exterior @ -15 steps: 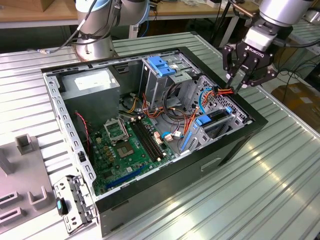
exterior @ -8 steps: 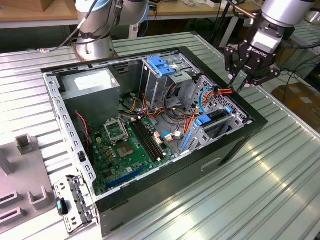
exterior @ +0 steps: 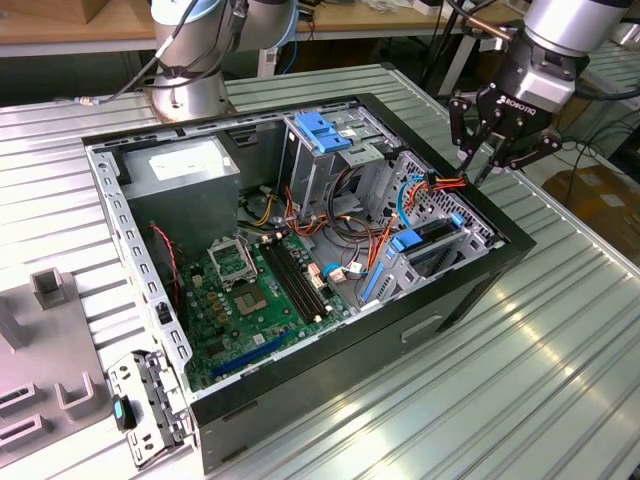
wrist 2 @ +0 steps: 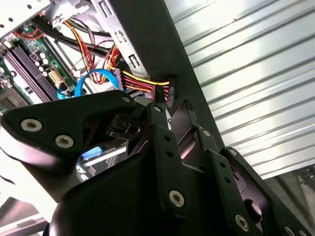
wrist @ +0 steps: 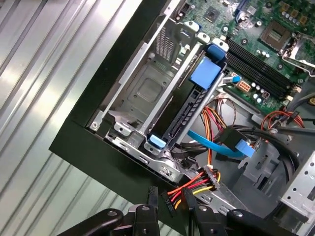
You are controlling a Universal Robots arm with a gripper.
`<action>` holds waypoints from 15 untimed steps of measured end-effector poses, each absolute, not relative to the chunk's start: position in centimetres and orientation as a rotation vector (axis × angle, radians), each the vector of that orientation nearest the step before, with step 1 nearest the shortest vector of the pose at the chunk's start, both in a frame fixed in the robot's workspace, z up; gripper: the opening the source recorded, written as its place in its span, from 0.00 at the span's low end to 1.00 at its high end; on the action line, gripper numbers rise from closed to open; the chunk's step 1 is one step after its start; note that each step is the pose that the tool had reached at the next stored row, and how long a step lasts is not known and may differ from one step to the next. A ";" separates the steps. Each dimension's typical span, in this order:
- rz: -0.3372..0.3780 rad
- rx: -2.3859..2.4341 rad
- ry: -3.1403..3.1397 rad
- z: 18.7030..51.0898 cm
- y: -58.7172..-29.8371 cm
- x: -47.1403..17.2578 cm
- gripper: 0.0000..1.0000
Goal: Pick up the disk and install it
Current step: 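Insert the first disk wire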
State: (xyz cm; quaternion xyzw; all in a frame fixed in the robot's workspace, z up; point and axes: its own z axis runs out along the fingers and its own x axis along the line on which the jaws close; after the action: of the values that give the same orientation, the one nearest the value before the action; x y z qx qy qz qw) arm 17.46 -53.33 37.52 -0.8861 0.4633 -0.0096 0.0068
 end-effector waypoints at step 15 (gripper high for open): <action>-0.027 -2.932 1.084 36.6 -53.2 18.0 0.33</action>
State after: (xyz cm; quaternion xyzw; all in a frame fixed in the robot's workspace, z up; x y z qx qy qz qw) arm 17.96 -53.25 36.60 -0.9379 0.3468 -0.0087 0.0079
